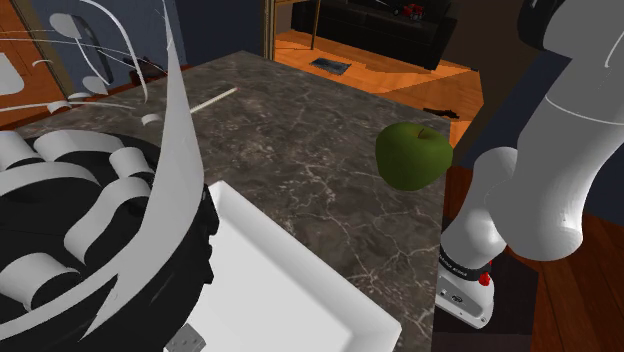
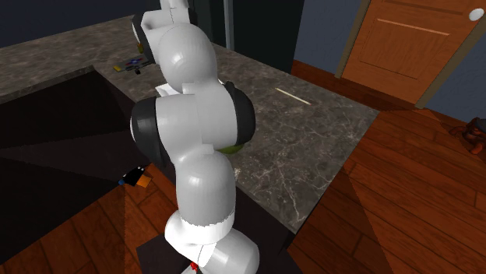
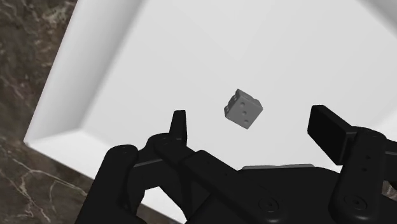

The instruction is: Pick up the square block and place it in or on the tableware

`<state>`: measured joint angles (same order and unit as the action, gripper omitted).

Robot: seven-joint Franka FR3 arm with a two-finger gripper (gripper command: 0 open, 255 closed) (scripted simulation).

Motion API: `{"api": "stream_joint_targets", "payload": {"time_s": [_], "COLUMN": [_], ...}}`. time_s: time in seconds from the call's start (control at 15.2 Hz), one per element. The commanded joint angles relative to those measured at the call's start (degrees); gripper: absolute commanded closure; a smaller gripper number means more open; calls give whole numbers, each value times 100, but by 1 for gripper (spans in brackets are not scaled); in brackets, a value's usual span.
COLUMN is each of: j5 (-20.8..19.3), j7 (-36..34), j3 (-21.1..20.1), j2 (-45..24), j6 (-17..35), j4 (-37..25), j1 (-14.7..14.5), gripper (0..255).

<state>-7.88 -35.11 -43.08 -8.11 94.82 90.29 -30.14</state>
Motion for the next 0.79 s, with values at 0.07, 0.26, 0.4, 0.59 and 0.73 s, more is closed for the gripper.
{"api": "stream_joint_targets", "payload": {"time_s": [0.07, 0.26, 0.4, 0.59, 0.73], "j5": [-30, -170, -168, -169, -170], "j7": [-15, -84, -83, -84, -84], "j3": [-11, -47, -46, -46, -46], "j2": [-47, -250, -249, -250, -250], "j6": [-207, -819, -818, -819, -819], "j4": [-241, -999, -997, -999, -999], "j1": [-34, -176, -176, -177, -177], "gripper": [0, 0, 0, 0, 0]}}
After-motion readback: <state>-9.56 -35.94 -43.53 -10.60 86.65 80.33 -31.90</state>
